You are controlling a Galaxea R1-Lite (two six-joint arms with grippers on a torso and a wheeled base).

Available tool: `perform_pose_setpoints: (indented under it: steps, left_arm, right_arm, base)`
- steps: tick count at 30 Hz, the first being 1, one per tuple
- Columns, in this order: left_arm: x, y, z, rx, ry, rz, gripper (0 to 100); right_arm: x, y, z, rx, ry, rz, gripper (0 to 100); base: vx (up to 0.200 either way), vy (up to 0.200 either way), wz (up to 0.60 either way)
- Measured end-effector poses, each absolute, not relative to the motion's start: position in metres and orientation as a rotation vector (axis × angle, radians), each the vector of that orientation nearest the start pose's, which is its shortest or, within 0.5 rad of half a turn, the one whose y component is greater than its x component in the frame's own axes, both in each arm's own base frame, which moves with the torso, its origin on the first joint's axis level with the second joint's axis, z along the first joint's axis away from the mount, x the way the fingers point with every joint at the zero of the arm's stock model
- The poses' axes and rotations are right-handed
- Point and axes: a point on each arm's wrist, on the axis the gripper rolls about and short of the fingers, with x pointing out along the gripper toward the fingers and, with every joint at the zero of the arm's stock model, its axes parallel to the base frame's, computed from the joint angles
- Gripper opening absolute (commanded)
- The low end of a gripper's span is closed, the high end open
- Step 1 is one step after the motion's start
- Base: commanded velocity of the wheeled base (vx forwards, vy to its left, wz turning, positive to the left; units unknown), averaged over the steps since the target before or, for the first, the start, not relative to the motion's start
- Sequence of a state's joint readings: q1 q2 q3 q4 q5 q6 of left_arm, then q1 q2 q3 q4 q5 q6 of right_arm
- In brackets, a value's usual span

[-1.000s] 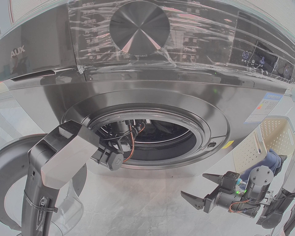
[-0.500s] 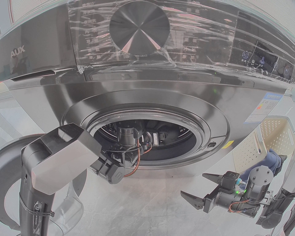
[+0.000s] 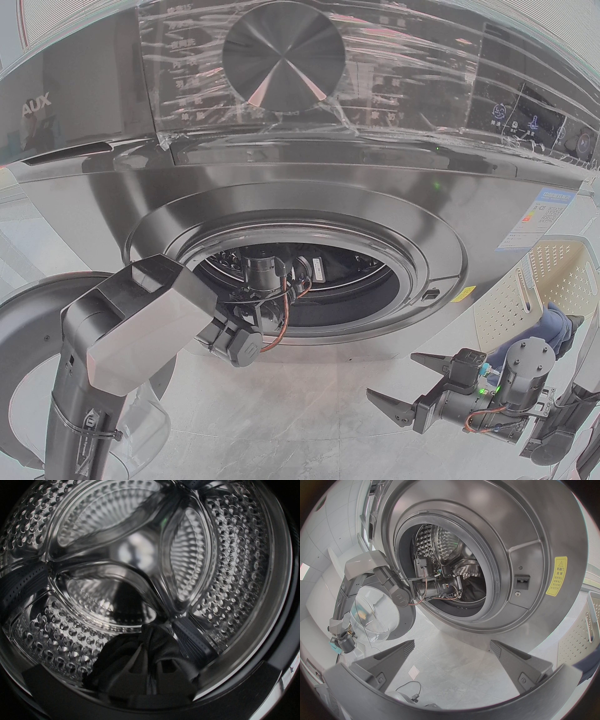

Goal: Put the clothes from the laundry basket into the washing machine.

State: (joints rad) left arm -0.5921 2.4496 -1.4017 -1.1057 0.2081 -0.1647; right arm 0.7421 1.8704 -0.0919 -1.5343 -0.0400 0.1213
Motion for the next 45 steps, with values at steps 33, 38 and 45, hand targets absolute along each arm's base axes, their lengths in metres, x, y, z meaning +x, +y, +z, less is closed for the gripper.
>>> perform_pose_setpoints:
  steps: [33, 38, 45]
  left_arm:
    - [0.371, -0.262, 0.096, -0.163, 0.051, -0.369, 100]
    - [0.346, -0.265, 0.100, -0.149, 0.080, -0.410, 100]
    - [0.324, -0.262, 0.098, -0.138, 0.091, -0.437, 100]
  right_arm:
    - [0.164, 0.157, 0.073, 0.021, 0.283, 0.698, 100]
    - [0.163, 0.158, 0.073, 0.025, 0.285, 0.702, 100]
    - [0.162, 0.158, 0.073, 0.024, 0.287, 0.704, 100]
  base:
    - [0.000, 0.000, 0.00]
    - [0.000, 0.000, 0.00]
    - [0.000, 0.000, 0.00]
